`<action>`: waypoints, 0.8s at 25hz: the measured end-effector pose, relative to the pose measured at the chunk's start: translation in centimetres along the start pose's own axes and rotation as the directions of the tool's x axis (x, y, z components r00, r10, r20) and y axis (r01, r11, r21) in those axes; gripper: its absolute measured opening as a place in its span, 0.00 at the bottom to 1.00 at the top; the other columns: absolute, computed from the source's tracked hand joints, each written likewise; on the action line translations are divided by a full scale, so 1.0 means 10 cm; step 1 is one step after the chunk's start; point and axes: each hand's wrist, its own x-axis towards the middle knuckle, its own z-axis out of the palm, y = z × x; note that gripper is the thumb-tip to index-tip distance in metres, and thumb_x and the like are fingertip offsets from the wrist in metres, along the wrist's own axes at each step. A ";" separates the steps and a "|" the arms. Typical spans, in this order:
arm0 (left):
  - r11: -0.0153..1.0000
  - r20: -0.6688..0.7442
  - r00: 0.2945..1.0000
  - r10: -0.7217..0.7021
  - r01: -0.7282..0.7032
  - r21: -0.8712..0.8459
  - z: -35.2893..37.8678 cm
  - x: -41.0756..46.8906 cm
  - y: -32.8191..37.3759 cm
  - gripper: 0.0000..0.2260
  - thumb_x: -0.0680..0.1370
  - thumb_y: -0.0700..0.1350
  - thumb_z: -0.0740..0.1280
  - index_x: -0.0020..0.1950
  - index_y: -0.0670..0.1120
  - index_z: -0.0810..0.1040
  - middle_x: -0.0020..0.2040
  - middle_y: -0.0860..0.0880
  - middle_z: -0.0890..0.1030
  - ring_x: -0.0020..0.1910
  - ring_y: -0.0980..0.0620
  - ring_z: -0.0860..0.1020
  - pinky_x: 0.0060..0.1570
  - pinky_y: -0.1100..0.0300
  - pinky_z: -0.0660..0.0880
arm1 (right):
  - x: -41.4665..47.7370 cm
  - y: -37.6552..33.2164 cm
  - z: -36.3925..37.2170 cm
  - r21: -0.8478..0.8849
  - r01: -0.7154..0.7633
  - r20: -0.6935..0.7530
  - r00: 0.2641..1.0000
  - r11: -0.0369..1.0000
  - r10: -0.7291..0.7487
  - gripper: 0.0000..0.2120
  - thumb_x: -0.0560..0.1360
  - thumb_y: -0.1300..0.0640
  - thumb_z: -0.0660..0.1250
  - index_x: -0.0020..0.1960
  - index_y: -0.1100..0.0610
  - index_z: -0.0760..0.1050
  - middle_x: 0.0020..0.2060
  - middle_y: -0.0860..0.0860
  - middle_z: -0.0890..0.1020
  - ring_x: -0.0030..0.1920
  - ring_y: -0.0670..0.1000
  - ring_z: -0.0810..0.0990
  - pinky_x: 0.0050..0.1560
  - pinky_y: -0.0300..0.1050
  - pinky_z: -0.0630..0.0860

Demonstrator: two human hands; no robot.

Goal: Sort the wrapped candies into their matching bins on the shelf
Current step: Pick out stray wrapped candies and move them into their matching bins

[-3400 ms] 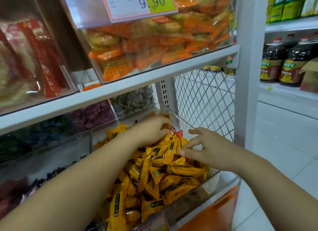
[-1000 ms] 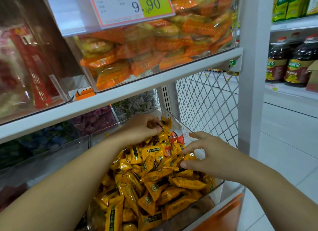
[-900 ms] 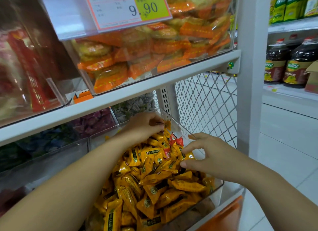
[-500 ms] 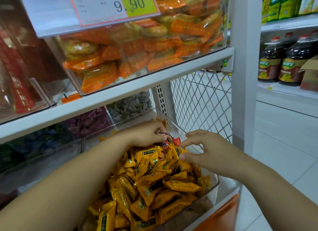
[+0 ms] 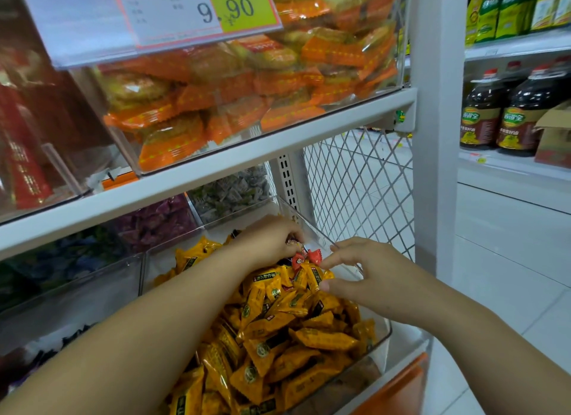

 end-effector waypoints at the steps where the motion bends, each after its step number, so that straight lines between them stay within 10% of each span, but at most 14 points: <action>1: 1.000 -0.011 1.000 0.019 -0.019 0.014 0.00 0.00 -0.01 0.08 0.75 0.47 0.67 0.53 0.53 0.78 0.52 0.51 0.79 0.49 0.53 0.77 0.51 0.52 0.75 | 0.00 0.00 0.00 -0.001 -0.002 0.000 1.000 1.000 0.002 0.16 0.71 0.44 0.69 0.58 0.44 0.77 0.62 0.42 0.72 0.63 0.41 0.68 0.56 0.35 0.62; 20: 0.998 -0.175 0.984 0.033 -0.043 -0.056 -0.22 -0.20 0.11 0.02 0.77 0.44 0.66 0.47 0.49 0.77 0.48 0.52 0.78 0.47 0.54 0.76 0.46 0.59 0.72 | 0.07 -0.12 0.06 0.012 0.016 -0.105 0.994 1.000 -0.014 0.13 0.71 0.45 0.69 0.54 0.45 0.79 0.57 0.43 0.72 0.63 0.44 0.70 0.60 0.38 0.65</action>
